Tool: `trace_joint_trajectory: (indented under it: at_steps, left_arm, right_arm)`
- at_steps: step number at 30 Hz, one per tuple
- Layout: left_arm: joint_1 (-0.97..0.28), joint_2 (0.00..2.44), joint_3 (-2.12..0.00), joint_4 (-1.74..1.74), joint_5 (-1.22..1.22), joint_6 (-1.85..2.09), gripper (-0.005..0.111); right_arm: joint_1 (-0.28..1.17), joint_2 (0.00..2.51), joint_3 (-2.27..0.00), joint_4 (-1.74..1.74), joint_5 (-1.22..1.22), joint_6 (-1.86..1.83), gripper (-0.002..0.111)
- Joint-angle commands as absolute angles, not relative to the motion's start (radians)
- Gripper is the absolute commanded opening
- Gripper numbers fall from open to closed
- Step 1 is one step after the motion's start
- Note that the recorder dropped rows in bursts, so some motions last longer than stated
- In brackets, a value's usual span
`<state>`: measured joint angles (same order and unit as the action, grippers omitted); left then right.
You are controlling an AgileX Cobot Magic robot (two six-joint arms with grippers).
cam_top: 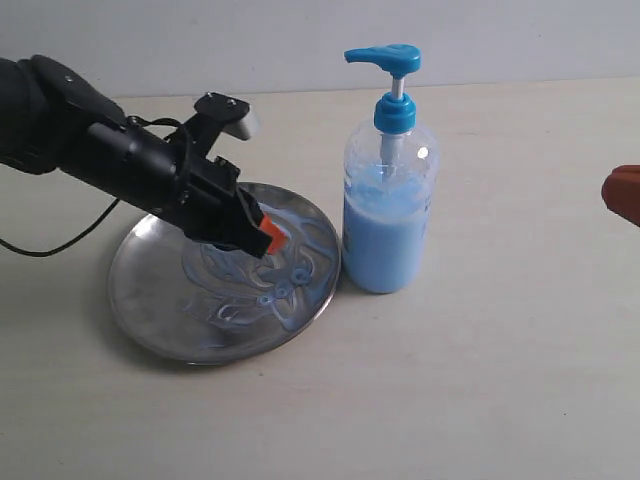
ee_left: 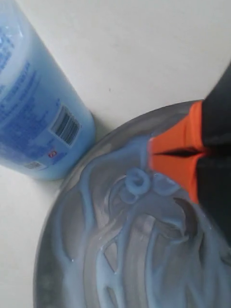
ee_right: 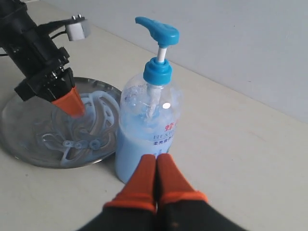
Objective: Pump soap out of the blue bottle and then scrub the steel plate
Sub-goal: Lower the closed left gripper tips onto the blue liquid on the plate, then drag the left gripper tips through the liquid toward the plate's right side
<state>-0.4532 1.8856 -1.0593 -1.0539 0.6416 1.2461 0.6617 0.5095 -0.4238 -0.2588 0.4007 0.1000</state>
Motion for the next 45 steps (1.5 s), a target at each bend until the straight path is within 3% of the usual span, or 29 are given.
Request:
trace_joint_trajectory:
  at_steps: [1, 8, 45]
  left_arm:
    - [-0.500, 1.932, -1.085, -0.969, 0.550, 1.165, 0.000]
    - [-0.510, 1.982, -1.146, -0.909, 0.563, 1.008, 0.000]
    - [-0.527, 2.088, -1.178, -0.952, 0.543, 1.015, 0.000]
  right_arm:
    - [0.663, 0.503, -0.416, -0.270, 0.382, 0.099, 0.000]
    - [0.663, 0.503, -0.416, -0.270, 0.382, 0.099, 0.000]
    - [0.663, 0.503, -0.416, -0.270, 0.386, 0.099, 0.000]
